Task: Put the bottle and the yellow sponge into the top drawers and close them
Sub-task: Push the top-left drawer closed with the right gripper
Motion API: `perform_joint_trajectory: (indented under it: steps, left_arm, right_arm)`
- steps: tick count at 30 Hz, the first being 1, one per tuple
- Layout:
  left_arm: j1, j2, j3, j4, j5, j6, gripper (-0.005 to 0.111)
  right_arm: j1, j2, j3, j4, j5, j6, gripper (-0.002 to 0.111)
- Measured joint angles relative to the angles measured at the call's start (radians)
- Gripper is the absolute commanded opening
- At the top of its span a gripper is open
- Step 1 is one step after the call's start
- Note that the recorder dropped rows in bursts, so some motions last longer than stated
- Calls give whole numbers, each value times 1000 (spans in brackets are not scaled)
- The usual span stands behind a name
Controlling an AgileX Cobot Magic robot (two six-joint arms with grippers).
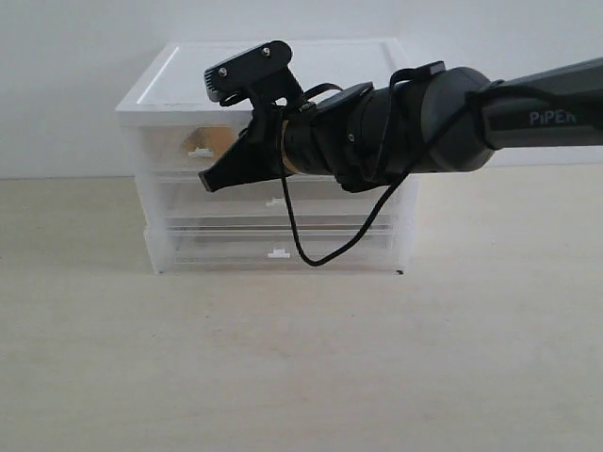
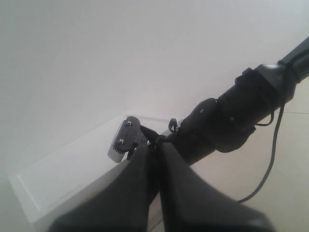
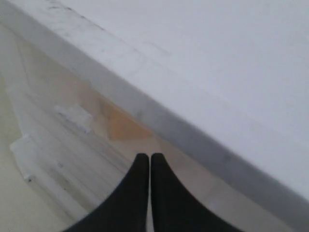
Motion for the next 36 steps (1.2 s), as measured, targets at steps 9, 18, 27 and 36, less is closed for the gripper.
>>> perform_joint_trajectory:
  steps: [9, 18, 27, 36]
  left_arm:
    - [0, 0, 0, 0, 25, 0, 4]
    - [0, 0, 0, 0, 25, 0, 4]
    - [0, 0, 0, 0, 25, 0, 4]
    - [0, 0, 0, 0, 50, 0, 4]
  right_arm:
    - [-4, 0, -2, 6, -134, 41, 0]
    - [-1, -4, 29, 3, -164, 87, 0]
    - [-7, 9, 15, 16, -158, 113, 0]
    - [-3, -96, 287, 17, -197, 136, 0]
